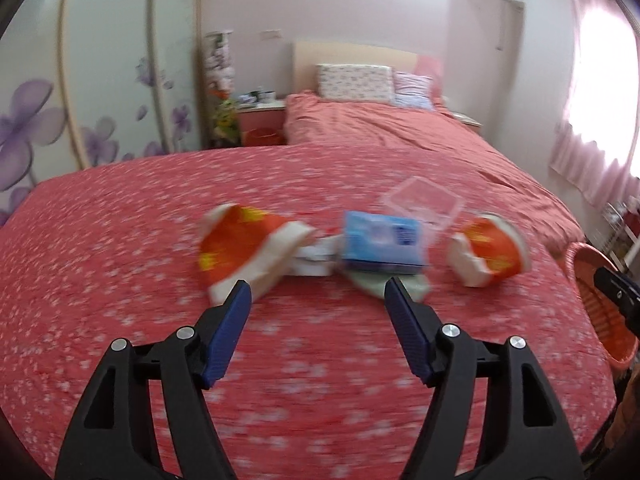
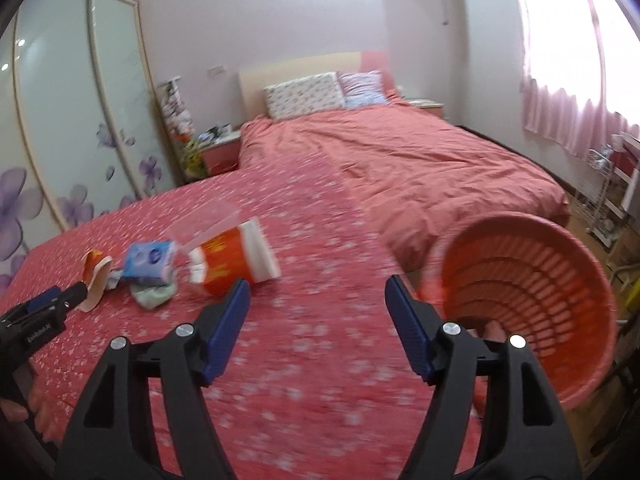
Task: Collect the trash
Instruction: 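Move both grippers back over the bed toward the remaining items, then grasp the orange-and-white paper cup rim with the right gripper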
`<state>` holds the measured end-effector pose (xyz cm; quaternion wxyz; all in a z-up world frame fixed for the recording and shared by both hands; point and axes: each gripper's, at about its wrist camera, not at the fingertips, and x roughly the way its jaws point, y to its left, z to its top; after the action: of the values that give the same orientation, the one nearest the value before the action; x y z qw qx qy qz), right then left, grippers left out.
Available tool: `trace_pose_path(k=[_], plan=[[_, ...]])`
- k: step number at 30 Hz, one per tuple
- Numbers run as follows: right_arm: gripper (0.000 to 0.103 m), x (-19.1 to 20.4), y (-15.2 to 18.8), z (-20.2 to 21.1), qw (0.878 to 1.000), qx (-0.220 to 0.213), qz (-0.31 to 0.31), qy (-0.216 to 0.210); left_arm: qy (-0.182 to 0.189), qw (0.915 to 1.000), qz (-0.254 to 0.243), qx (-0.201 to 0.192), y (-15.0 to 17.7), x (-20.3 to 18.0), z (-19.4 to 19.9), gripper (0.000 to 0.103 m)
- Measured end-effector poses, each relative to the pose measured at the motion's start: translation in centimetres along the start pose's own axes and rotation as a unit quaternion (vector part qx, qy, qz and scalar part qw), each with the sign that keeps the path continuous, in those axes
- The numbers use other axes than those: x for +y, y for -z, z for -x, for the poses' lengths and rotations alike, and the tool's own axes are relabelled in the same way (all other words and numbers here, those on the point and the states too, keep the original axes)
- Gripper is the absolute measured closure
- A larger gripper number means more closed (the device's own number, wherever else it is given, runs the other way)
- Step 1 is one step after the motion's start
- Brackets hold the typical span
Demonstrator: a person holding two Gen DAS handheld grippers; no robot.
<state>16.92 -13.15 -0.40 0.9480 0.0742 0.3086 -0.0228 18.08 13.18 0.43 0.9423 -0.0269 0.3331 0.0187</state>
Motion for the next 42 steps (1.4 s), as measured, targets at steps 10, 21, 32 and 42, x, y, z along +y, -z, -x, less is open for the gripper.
trace_pose_path(k=[10,21,32,42], plan=[[0.024,4.8,-1.0,-4.6,0.999,0.038,0.016,-0.013,-0.026,0.9987,0.041,0.015,0.1,5.7,-1.4,0.032],[0.014,6.5,-2.5,-8.2,0.998,0.035,0.029,0.041,-0.016,0.9983,0.05,0.026,0.4,7.0,-2.1,0.032],[0.049,3.9,-2.8,-10.0,0.995,0.084,-0.001,-0.048,-0.013,0.9984,0.049,0.027,0.2,7.4,-2.5,0.031],[0.087,5.5,-1.6,-7.6,0.992,0.084,0.025,-0.095,-0.016,0.9985,0.046,0.025,0.2,7.4,-2.3,0.031]])
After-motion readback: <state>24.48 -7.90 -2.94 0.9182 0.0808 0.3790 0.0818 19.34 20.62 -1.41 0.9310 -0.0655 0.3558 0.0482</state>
